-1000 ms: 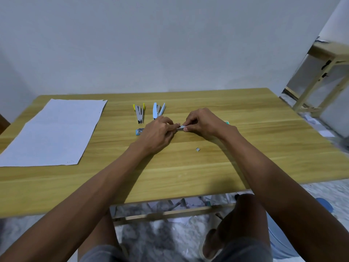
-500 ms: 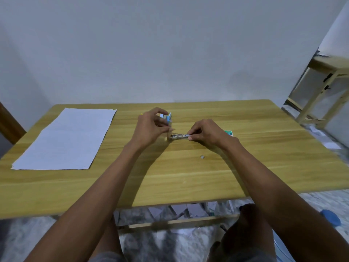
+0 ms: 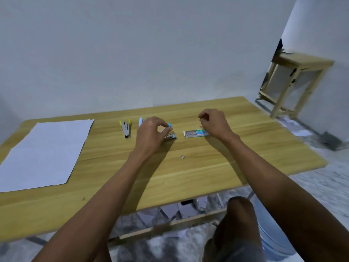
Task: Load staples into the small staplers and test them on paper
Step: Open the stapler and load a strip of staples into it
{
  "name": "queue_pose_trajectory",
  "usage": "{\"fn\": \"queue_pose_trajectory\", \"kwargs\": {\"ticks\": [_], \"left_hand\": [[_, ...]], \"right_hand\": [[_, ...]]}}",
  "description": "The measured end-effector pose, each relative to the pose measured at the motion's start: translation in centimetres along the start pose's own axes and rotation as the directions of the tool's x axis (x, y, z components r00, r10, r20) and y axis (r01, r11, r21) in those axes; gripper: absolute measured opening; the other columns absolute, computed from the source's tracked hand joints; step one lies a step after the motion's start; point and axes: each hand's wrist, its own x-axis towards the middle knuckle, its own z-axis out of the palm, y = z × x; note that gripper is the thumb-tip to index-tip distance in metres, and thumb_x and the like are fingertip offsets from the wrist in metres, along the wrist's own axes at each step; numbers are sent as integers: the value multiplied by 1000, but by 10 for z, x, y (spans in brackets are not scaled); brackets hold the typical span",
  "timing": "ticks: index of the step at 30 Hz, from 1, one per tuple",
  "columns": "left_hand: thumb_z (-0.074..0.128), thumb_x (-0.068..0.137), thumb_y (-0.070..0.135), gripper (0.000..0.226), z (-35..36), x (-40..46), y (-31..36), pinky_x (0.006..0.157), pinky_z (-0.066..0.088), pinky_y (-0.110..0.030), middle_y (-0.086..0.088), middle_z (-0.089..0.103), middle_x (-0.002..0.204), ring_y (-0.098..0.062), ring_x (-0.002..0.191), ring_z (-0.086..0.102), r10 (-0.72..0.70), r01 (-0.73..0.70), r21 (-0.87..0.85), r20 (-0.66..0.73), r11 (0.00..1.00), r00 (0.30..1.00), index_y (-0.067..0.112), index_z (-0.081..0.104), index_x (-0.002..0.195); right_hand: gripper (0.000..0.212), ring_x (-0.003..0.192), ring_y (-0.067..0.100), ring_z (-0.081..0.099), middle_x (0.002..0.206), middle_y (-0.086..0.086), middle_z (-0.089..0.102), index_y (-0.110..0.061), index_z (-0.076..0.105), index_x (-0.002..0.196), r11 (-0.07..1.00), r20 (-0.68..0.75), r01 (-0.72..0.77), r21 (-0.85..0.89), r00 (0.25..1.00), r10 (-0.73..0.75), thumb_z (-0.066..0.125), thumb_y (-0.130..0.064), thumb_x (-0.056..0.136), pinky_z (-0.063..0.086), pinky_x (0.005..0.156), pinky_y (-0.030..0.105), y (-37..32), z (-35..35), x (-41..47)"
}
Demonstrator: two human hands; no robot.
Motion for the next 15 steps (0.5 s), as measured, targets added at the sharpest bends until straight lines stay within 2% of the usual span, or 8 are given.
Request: {"fn": "queue_pose_trajectory", "kwargs": {"ticks": [2,4,6,8,10,11,12,15], "left_hand": [[75,84,26,14,7,0,10,68,50,-35,-2,70,85,-19,78,62,91,-91,0,-1,996,996,12,76,82],[73,85,19,11,22,6,25,68,51,-37,-7,71,84,-24,75,64,130,-132,18,69,991,989,9,76,84],[67,88,12,15,38,17,36,77,52,-41,-13,72,97,-30,87,67,80,-98,98,172,990,982,6,76,98],[62,89,6,25,47,26,47,85,52,-42,-19,67,113,-35,100,64,-57,-16,261,269,965,961,1,69,112],[59,89,1,24,52,30,57,84,49,-40,-20,61,117,-37,104,62,-132,1,364,335,931,933,-2,62,113],[58,90,1,21,54,31,61,82,48,-38,-20,60,117,-36,104,61,-153,4,386,354,922,923,-3,60,111],[59,90,1,19,56,32,64,80,48,-37,-20,60,116,-35,104,61,-171,15,390,367,921,914,-2,60,109],[66,84,4,19,64,37,58,82,53,-38,-18,68,109,-31,99,65,-240,140,299,331,944,913,-1,68,103]], "right_hand": [[27,103,24,66,104,12,74,-4,76,100,997,-46,-79,-1,996,79,53,3,86,47,93,25,11,-5,2],[25,108,26,65,107,13,73,-2,75,103,991,-27,-134,-12,991,134,55,-1,87,49,93,28,22,-7,-4],[22,101,27,68,107,13,71,-1,74,103,982,18,-187,-13,982,188,59,-6,88,55,79,31,30,-9,-14],[19,90,30,71,102,16,73,4,75,98,980,48,-201,14,979,200,61,-5,89,57,65,37,35,-6,-19],[18,81,24,69,104,16,73,3,75,98,980,54,-198,30,979,197,62,-4,89,52,58,28,39,-2,-20],[18,81,18,66,106,14,73,1,76,100,978,56,-203,43,978,201,62,-4,90,49,60,21,38,0,-19],[18,82,15,64,107,13,72,0,76,102,977,63,-206,49,977,203,62,-5,91,47,62,16,38,1,-19],[17,85,15,65,106,12,72,-1,76,100,975,86,-212,73,975,206,62,-5,91,40,51,5,35,5,-17]]}}
